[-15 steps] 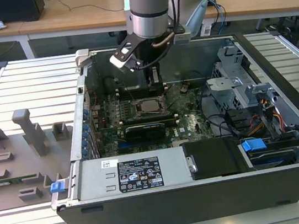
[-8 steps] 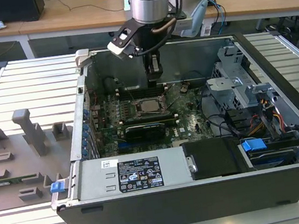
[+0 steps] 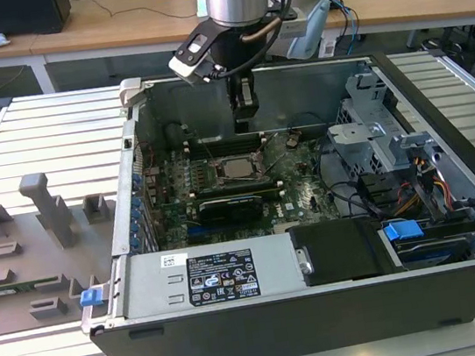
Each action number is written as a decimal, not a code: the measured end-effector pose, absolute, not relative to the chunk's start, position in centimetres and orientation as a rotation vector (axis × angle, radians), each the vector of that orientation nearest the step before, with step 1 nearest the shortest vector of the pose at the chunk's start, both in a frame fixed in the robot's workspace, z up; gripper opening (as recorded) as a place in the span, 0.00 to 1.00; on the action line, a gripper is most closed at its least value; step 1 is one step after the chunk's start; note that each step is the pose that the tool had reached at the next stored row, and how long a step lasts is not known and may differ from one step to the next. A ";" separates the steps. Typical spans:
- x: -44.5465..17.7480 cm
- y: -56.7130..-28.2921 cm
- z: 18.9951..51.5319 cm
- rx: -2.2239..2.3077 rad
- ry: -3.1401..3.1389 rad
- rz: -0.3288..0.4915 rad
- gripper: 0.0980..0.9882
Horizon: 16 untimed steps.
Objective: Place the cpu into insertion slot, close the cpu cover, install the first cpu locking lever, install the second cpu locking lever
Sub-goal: 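Place the cpu into insertion slot, then close the cpu cover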
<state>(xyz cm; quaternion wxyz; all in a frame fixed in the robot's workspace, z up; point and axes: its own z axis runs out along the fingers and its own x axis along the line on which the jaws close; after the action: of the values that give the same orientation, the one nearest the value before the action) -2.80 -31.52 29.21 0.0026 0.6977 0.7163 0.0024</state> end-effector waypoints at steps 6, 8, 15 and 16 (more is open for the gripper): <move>-2.0 -31.5 29.2 2.188 2.247 0.007 0.01; -1.2 -31.5 29.2 2.189 2.247 0.007 0.01; 1.9 -31.5 29.2 2.190 2.248 0.005 0.01; 2.3 -31.5 29.2 2.190 2.248 0.005 0.01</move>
<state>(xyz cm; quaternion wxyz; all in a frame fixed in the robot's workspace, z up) 2.27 -31.52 29.21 0.0017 0.6977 0.7164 0.0015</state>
